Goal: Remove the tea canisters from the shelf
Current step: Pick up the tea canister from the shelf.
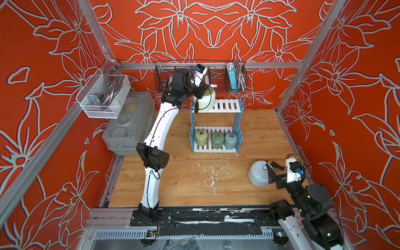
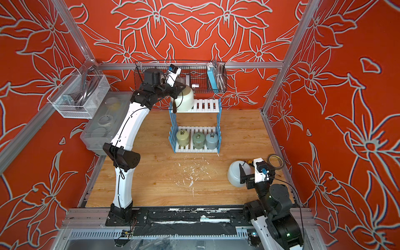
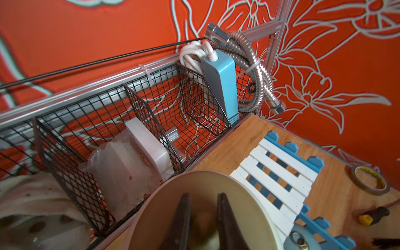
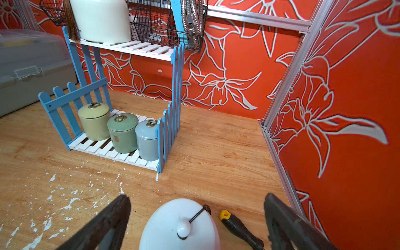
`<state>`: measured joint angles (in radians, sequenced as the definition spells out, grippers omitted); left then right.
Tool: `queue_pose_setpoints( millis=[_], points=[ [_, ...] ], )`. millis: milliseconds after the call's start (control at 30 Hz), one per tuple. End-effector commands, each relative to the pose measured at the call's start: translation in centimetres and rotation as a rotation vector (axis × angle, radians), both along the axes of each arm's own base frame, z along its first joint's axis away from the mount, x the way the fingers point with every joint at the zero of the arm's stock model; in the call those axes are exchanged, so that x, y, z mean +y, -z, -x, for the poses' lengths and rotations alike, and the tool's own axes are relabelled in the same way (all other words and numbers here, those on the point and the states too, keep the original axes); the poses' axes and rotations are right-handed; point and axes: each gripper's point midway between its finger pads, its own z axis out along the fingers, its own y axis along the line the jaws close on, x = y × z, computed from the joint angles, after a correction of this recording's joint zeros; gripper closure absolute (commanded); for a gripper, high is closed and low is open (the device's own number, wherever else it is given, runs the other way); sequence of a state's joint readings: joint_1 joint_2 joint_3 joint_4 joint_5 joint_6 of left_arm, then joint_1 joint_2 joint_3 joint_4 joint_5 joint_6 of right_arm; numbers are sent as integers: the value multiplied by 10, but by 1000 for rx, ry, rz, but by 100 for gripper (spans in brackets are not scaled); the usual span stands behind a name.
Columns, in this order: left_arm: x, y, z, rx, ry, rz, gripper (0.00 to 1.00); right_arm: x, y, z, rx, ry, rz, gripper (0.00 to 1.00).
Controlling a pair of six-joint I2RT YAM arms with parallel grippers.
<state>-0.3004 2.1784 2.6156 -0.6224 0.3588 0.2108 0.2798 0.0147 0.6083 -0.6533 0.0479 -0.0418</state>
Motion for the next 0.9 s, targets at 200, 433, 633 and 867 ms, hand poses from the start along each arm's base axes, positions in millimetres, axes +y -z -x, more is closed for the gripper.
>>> queue_pose_setpoints(
  millis=[200, 433, 633, 867],
  points=[
    [1, -31, 4, -112, 1, -14, 100, 1, 0, 1, -5, -10, 7, 1],
    [-1, -79, 24, -213, 20, 50, 100, 1, 0, 1, -5, -10, 8, 1],
    [-11, -113, 50, -288, 66, 87, 100, 1, 0, 0, -8, -7, 7, 1],
    [-16, -144, 84, -348, 125, 117, 100, 0, 0, 0, -8, -4, 8, 1]
  ],
)
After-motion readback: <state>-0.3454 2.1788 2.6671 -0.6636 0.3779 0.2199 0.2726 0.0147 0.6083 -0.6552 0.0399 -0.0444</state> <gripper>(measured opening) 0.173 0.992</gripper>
